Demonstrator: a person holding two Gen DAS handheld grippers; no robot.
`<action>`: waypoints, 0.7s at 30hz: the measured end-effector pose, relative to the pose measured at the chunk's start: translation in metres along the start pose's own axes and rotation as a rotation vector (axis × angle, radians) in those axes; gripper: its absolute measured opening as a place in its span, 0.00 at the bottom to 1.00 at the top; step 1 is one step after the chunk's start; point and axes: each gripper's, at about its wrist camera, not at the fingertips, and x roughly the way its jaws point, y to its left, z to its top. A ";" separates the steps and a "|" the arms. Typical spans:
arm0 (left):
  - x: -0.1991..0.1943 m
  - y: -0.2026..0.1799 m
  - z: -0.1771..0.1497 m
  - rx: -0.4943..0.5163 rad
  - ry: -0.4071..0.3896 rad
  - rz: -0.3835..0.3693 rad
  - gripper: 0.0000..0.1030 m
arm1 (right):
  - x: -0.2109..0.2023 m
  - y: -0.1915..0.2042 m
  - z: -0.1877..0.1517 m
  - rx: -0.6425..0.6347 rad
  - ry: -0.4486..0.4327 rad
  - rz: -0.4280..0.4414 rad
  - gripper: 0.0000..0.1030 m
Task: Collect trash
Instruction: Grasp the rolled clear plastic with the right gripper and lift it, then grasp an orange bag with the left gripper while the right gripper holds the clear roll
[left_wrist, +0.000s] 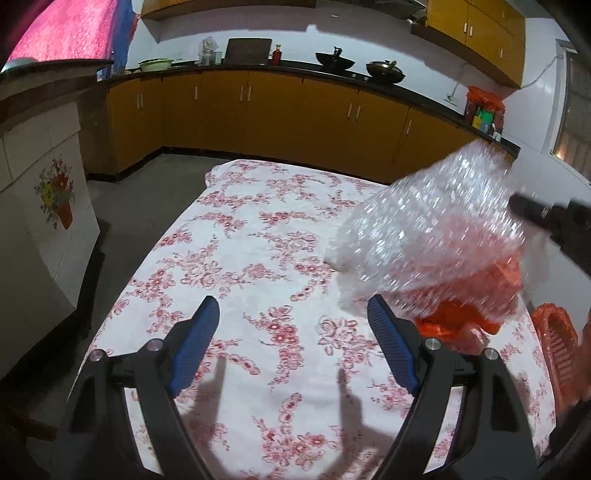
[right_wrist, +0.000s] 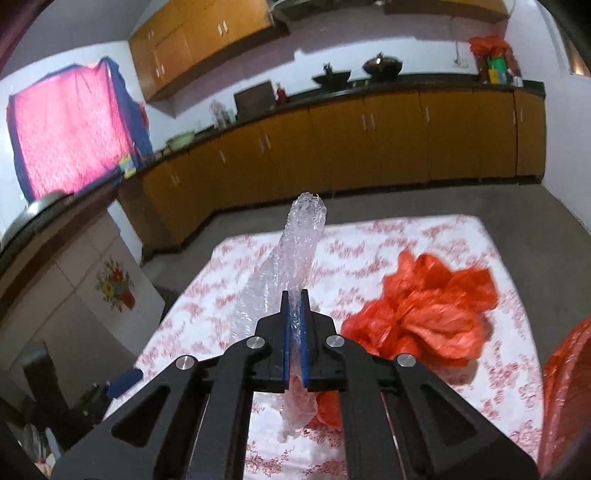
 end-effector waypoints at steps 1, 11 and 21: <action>-0.001 -0.004 0.000 0.007 0.000 -0.007 0.79 | -0.006 -0.002 0.003 0.004 -0.019 -0.008 0.04; 0.004 -0.050 0.007 0.064 0.016 -0.093 0.79 | -0.063 -0.029 0.013 -0.011 -0.154 -0.164 0.04; 0.029 -0.102 0.021 0.059 0.085 -0.172 0.80 | -0.094 -0.066 -0.005 0.028 -0.165 -0.282 0.04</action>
